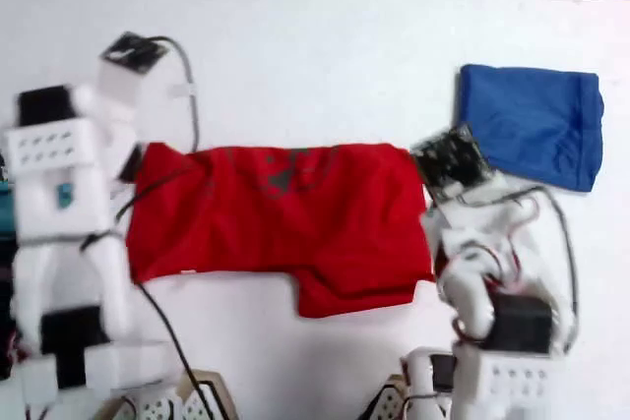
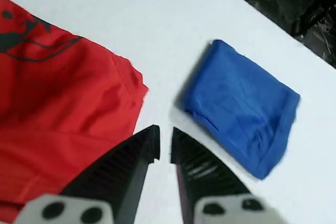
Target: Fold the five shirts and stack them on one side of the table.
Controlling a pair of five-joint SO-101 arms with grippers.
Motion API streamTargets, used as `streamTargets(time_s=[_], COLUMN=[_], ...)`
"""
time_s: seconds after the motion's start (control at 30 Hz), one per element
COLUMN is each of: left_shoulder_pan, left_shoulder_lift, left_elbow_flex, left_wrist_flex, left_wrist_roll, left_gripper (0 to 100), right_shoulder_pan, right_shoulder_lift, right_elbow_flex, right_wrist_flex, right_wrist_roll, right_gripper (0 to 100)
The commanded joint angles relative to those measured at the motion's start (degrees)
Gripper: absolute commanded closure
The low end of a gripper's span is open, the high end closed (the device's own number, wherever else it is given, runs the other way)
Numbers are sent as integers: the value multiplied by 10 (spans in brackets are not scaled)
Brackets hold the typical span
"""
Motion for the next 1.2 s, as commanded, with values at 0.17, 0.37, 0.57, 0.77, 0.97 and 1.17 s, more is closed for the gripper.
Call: streamTargets(time_s=[0.17,0.37,0.57,0.77,0.97,1.17], left_shoulder_pan=[93,89,4,-40,-6,19], left_shoulder_lift=[219,327,399,425,427,430], left_elbow_flex=[-150,-204,-208,-209,-235,-356], left_wrist_flex=[-67,-71,-111,-142,-153,-77], left_wrist_roll=[83,89,76,39,43,61], left_gripper=[974,974,974,974,975,975], right_shoulder_pan=[-82,-92,-58,-14,-14,-13], right_shoulder_lift=[271,496,689,808,868,870], right_elbow_flex=[69,-18,-139,-232,-346,-397], right_wrist_flex=[-279,-344,-341,-320,-247,-212], right_wrist_roll=[-51,-65,-63,-62,-62,-67], right_gripper=[981,981,981,981,981,981])
